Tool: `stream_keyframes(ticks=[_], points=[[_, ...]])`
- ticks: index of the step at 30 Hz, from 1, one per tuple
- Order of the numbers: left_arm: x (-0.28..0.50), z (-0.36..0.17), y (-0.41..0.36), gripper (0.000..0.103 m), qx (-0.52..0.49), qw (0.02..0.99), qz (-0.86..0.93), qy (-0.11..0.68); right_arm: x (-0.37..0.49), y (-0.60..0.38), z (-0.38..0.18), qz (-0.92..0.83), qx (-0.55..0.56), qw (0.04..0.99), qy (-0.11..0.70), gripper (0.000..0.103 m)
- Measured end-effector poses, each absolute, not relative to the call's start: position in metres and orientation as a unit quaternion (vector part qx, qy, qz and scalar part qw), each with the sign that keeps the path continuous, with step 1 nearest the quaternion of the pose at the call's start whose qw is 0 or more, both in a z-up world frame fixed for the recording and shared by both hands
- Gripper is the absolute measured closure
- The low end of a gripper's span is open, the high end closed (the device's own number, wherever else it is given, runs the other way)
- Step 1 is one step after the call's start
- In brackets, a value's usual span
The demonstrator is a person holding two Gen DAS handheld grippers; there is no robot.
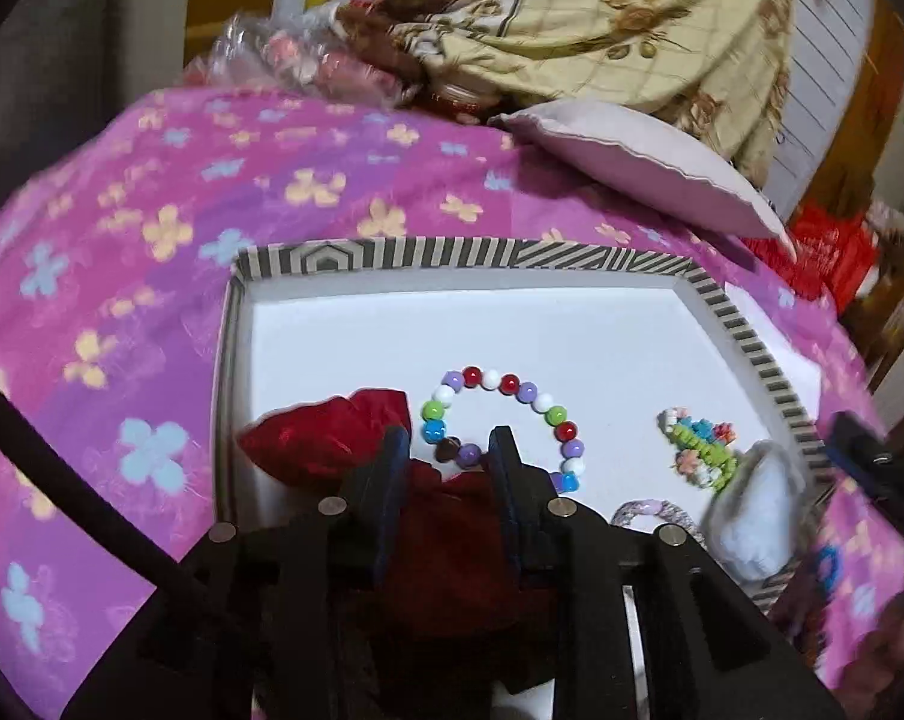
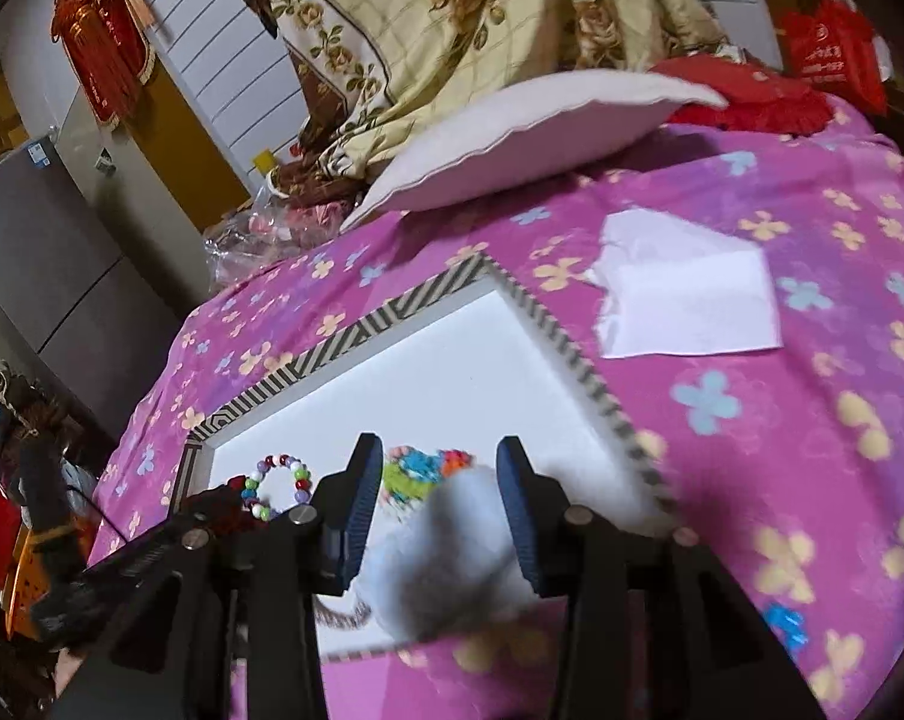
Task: Organize jewelry
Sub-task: 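Carry both bracelets over the box and open both grippers to drop them, then grasp the blue bead bracelet with right while left grasps an orange bead bracelet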
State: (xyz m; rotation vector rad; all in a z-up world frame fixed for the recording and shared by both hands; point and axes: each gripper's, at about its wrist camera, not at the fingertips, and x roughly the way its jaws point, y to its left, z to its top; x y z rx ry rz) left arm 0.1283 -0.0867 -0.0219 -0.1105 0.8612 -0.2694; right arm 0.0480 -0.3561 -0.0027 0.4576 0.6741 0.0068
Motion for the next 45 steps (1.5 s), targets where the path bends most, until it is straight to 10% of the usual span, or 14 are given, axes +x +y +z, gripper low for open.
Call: stream_keyframes(ticks=[27,33,45], points=[[0.029,-0.003,-0.029,0.094,-0.171,0.899,-0.093,0.392,-0.067,-0.432,-0.037,-0.063,0.186,0.894,0.403,0.054],[-0.006,0.020,-0.096,0.074,-0.115,0.886,-0.253,0.370,-0.035,-0.427,-0.049,-0.064,0.130,0.901,0.410,0.055],[-0.037,-0.013,-0.192,0.071,-0.022,0.793,-0.419,0.442,-0.029,-0.399,-0.050,-0.079,0.025,0.899,0.431,0.083]])
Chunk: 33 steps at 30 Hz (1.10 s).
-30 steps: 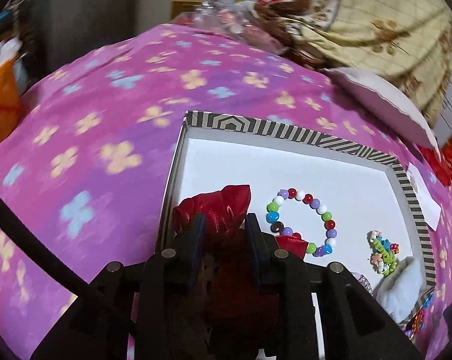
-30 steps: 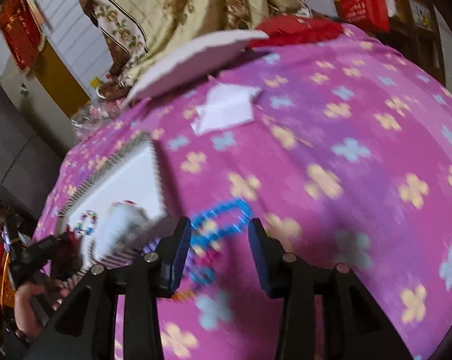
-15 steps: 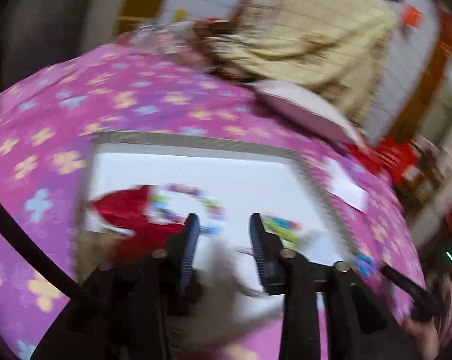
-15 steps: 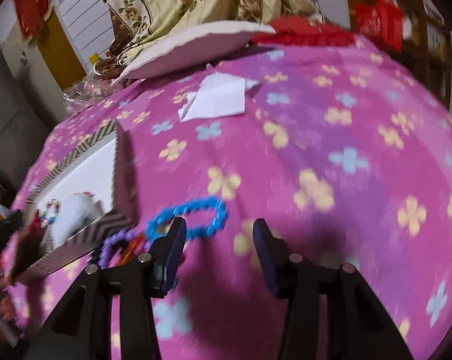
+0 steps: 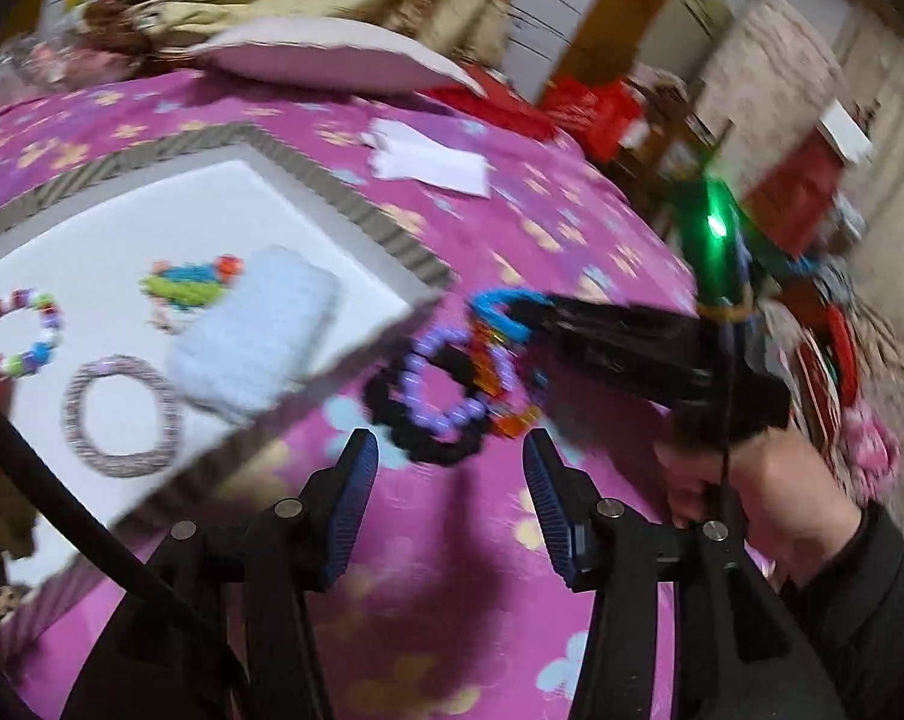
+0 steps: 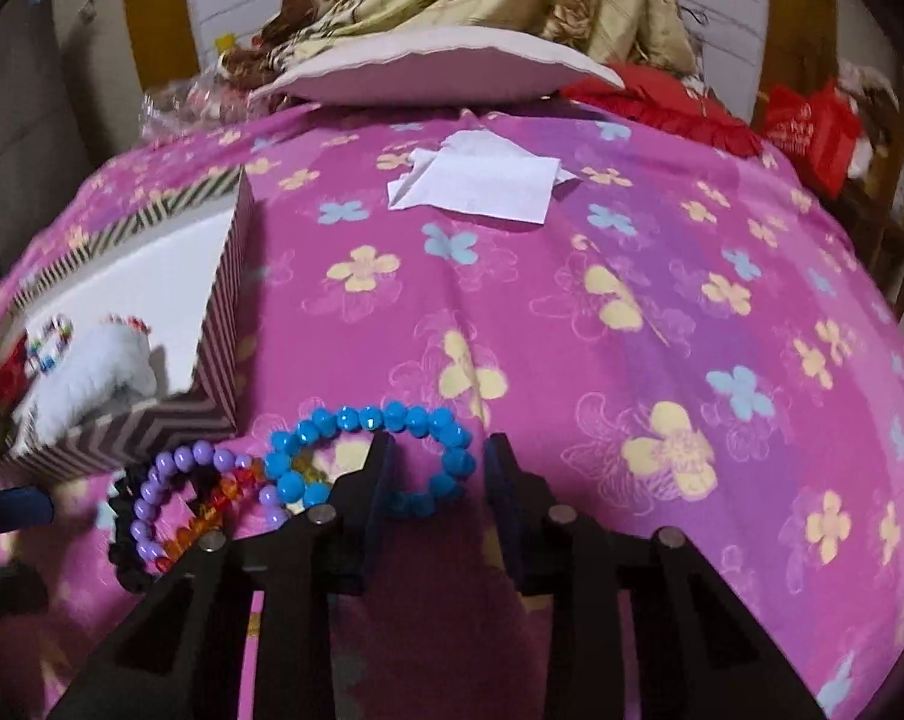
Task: Organize jewelry
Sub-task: 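Grasp the blue bead bracelet with right while left grasps an orange bead bracelet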
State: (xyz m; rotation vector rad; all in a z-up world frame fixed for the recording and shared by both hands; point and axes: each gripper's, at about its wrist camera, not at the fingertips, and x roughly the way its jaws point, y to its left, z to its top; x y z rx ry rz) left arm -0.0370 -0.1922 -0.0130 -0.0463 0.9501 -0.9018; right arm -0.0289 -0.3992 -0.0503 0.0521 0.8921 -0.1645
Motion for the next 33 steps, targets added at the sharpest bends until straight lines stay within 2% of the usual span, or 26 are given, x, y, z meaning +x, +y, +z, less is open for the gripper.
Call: stream_keyframes(ticks=[1,2,12,16,18,20,22,33], points=[[-0.039,-0.015,-0.197,0.071,-0.015,0.789,-0.426,0.442,-0.030,-0.400,-0.049,-0.083,0.028,0.897,0.433,0.090],[-0.043,-0.017,-0.197,0.071,-0.013,0.788,-0.430,0.441,-0.030,-0.402,-0.049,-0.083,0.033,0.896,0.434,0.092],[-0.039,-0.020,-0.238,0.071,0.003,0.778,-0.453,0.435,-0.072,-0.424,-0.002,-0.104,0.109,0.922,0.357,0.092],[-0.027,-0.025,-0.252,0.071,-0.003,0.785,-0.430,0.446,-0.078,-0.428,0.000,-0.105,0.120,0.922,0.352,0.092],[-0.020,-0.033,-0.258,0.076,-0.001,0.782,-0.419,0.461,-0.076,-0.432,-0.004,-0.106,0.125,0.919,0.359,0.092],[-0.020,-0.034,-0.260,0.093,0.011,0.790,-0.408,0.457,-0.076,-0.435,-0.006,-0.106,0.134,0.917,0.361,0.092],[-0.022,-0.035,-0.261,0.103,0.026,0.793,-0.401,0.458,-0.077,-0.436,-0.005,-0.104,0.138,0.917,0.359,0.092],[-0.051,0.005,-0.225,0.103,0.021,0.788,-0.446,0.424,-0.082,-0.431,0.008,-0.104,0.144,0.927,0.330,0.092]])
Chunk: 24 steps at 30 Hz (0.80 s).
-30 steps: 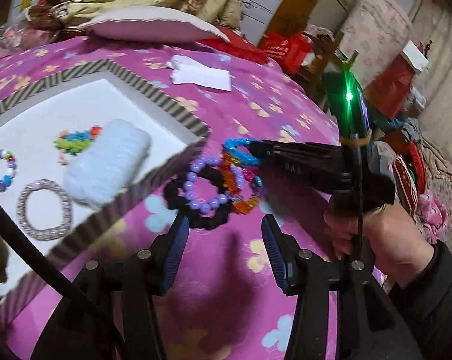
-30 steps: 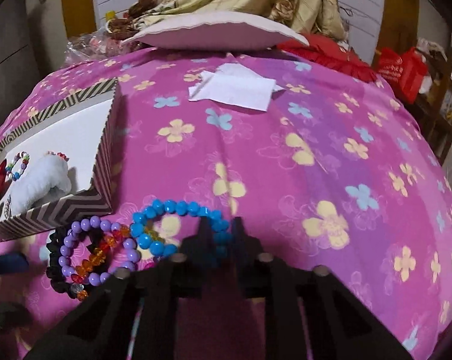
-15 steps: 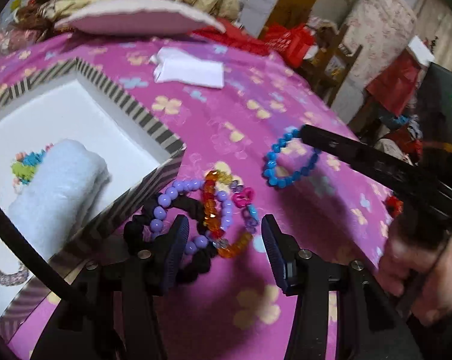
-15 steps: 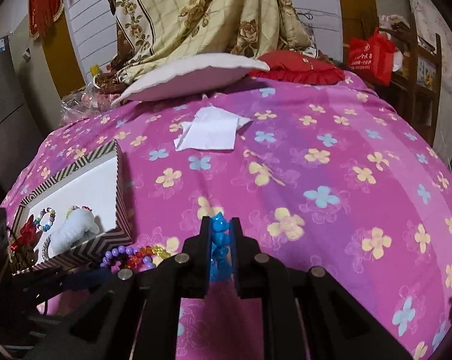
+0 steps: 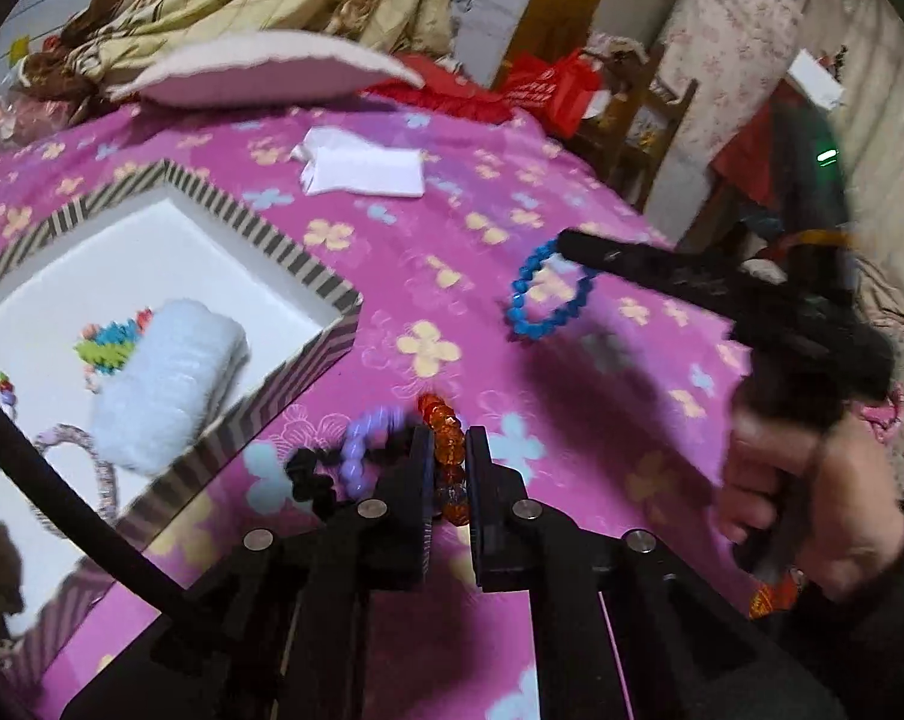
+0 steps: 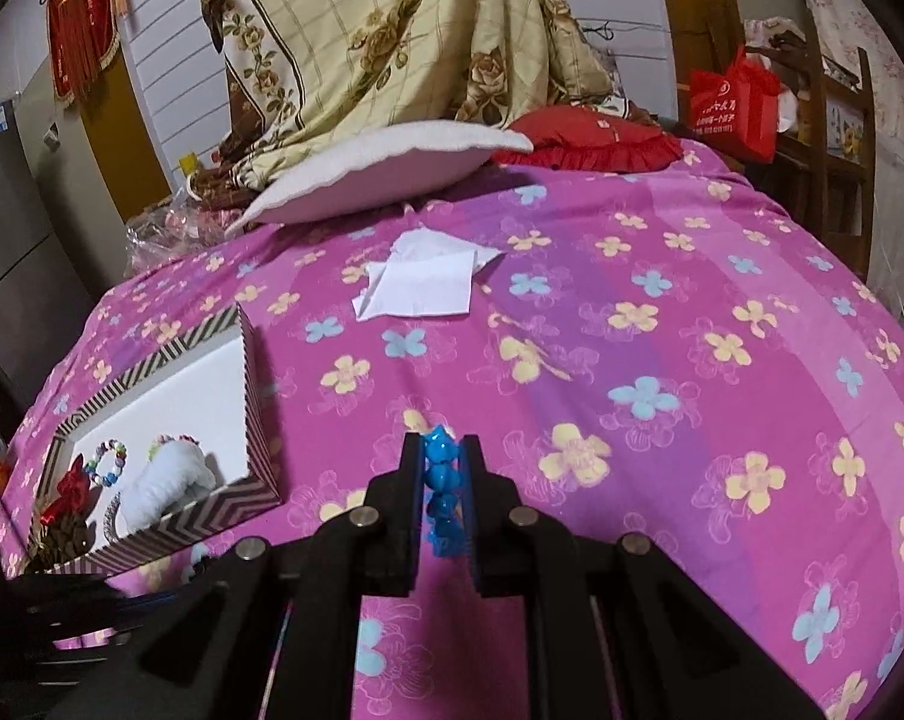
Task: Organize jewelry
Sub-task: 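Grasp the blue bead bracelet with right while left grasps an orange bead bracelet, then lift the orange bracelet with left while right holds the blue bracelet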
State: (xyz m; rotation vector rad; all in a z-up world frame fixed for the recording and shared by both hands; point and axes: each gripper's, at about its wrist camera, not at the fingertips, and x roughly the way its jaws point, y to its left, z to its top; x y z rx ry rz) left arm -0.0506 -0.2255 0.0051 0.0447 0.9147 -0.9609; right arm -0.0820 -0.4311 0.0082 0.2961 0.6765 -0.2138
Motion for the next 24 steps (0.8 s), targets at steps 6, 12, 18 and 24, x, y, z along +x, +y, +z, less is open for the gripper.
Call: stream_keyframes(ticks=[6,12,18,24], points=[[-0.050,0.020,-0.202,0.103,-0.007,0.762,-0.479,0.436,-0.081,-0.427,0.009,-0.104,0.139,0.926,0.335,0.092],[-0.046,-0.005,-0.181,0.103,0.004,0.754,-0.454,0.475,-0.079,-0.420,0.009,-0.098,0.132,0.927,0.336,0.091],[-0.046,-0.016,-0.179,0.103,0.024,0.757,-0.434,0.488,-0.075,-0.417,0.007,-0.094,0.129,0.927,0.339,0.091],[-0.054,-0.012,-0.184,0.103,0.053,0.762,-0.441,0.471,-0.073,-0.415,0.006,-0.093,0.126,0.928,0.338,0.091]])
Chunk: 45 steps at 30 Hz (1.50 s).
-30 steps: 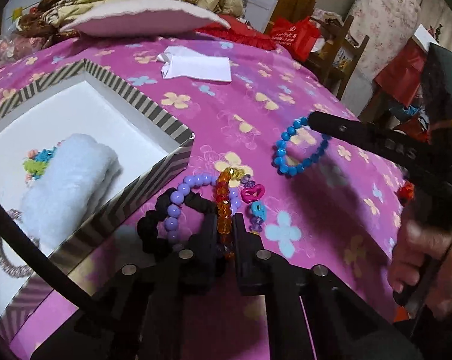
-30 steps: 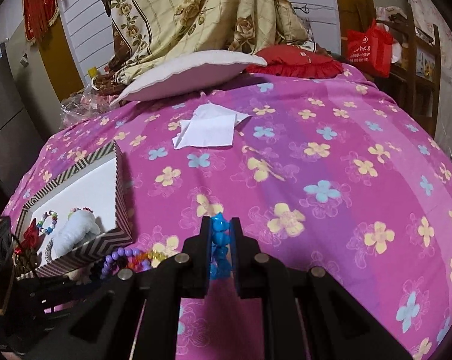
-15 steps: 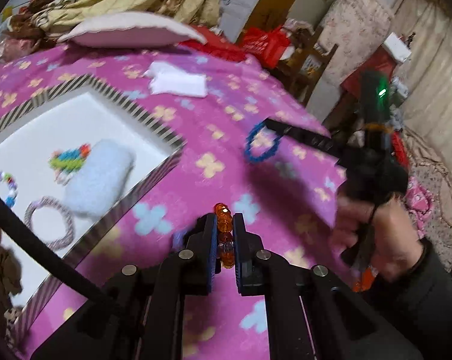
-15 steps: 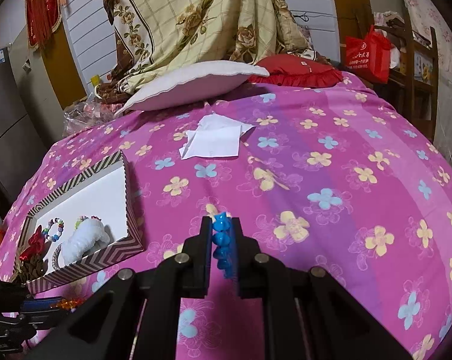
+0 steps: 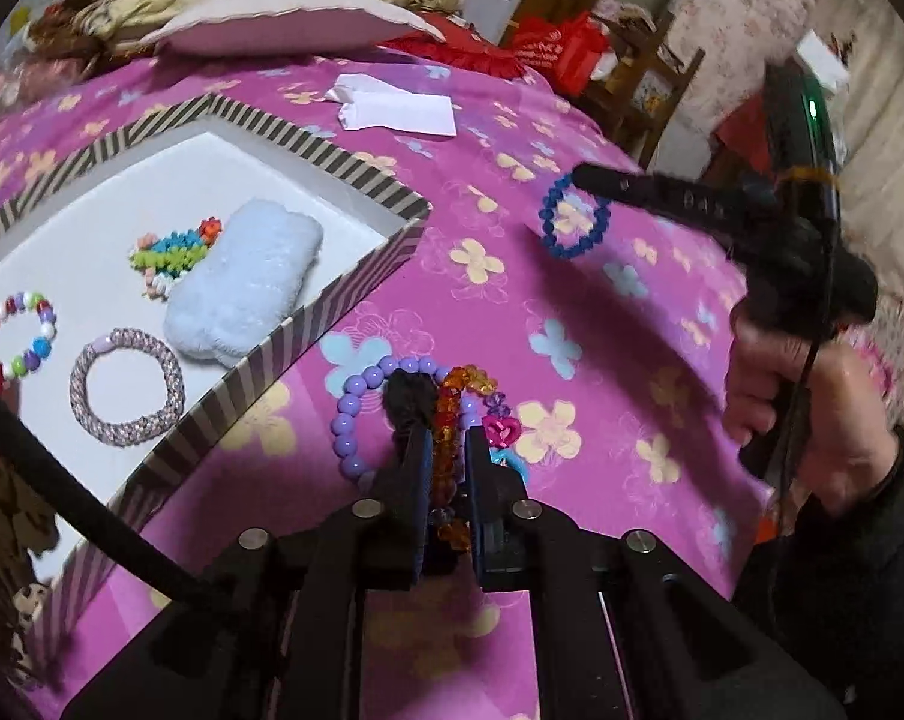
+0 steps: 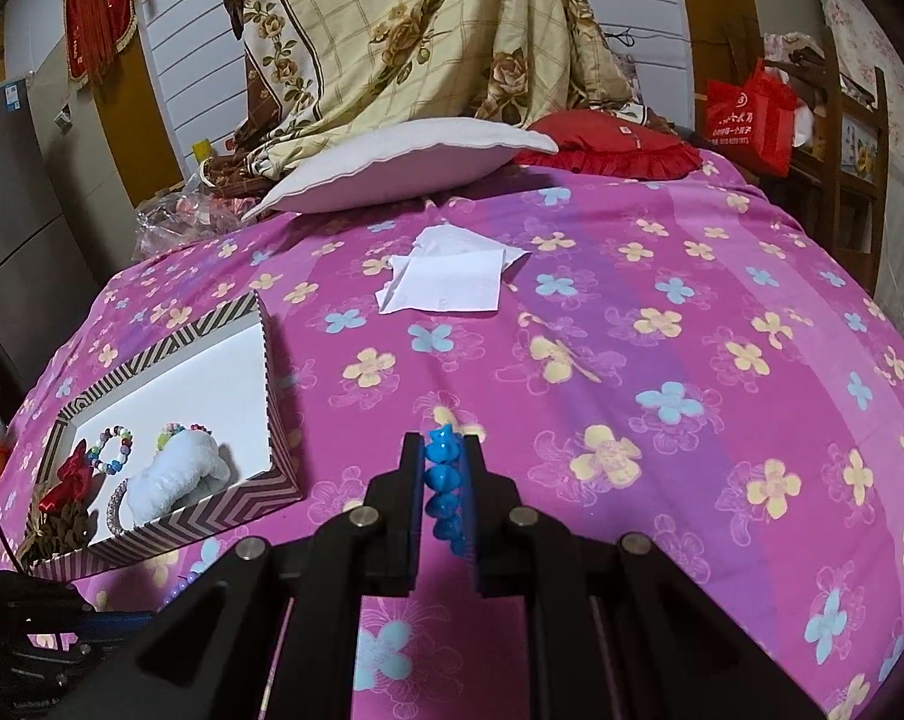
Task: Organize jewelry
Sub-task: 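Lift the orange bracelet with left while right holds the blue bracelet, then carry both bracelets over the box and open both grippers to release them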
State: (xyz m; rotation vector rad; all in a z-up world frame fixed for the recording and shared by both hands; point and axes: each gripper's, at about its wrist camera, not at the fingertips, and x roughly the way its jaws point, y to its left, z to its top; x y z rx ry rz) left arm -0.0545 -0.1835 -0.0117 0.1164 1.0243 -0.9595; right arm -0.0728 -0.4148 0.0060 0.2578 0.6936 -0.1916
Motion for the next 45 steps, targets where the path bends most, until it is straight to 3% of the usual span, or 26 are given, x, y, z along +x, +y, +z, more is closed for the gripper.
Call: stream_keyframes(ticks=[14,31,45], points=[[-0.070,-0.009,-0.192,0.103,0.106,0.770,-0.440,0.450,-0.071,-0.414,0.006,-0.092,0.124,0.927,0.341,0.091],[-0.040,0.051,-0.138,0.103,-0.094,0.762,-0.504,0.396,-0.094,-0.398,0.043,-0.062,0.135,0.951,0.273,0.091],[0.005,0.065,-0.088,0.103,-0.177,0.832,-0.397,0.344,-0.086,-0.363,0.049,-0.028,0.102,0.960,0.258,0.091]])
